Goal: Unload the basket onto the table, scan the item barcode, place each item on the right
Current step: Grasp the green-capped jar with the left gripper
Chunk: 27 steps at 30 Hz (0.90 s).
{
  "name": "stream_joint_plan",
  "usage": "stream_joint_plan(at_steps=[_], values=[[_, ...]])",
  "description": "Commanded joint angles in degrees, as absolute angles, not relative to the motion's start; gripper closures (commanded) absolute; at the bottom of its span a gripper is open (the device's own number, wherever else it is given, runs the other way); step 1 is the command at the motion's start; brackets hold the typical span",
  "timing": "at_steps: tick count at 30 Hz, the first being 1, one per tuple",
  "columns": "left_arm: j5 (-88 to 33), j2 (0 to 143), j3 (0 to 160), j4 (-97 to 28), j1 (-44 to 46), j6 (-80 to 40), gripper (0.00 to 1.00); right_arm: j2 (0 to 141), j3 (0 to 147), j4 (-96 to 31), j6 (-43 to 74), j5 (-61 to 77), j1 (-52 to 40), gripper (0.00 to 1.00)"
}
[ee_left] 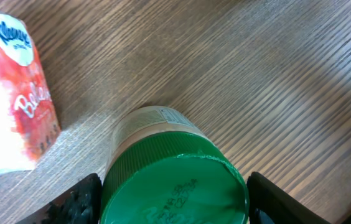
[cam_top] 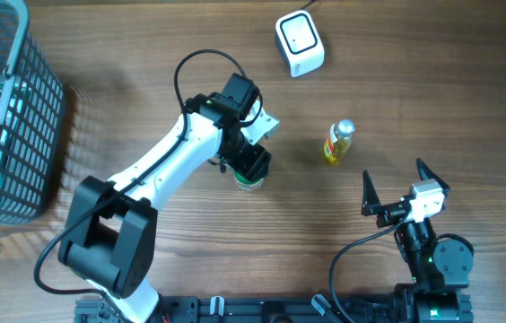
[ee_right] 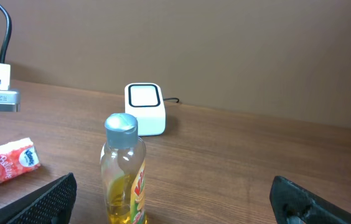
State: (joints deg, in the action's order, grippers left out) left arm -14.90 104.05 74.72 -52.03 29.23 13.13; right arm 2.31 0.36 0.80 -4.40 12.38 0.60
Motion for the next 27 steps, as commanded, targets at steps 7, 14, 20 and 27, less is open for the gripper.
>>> stream_joint_plan(at_steps=[7, 14, 20, 27], values=[[-9.9, 104.3, 74.0, -50.8, 36.4, -10.7, 0.46, 2.0, 0.3, 0.9, -4.5, 11.9, 1.0, 0.00], [-7.3, 104.1, 75.5, -49.8, 37.4, -31.3, 0.25, 2.0, 0.3, 0.9, -4.5, 11.9, 1.0, 0.00], [-7.4, 101.4, 78.7, -51.2, 37.0, -5.1, 0.02, 2.0, 0.3, 0.9, -4.5, 11.9, 1.0, 0.00], [-7.4, 102.2, 76.9, -53.3, 38.2, 12.0, 0.02, 2.0, 0.3, 0.9, -4.5, 11.9, 1.0, 0.01]])
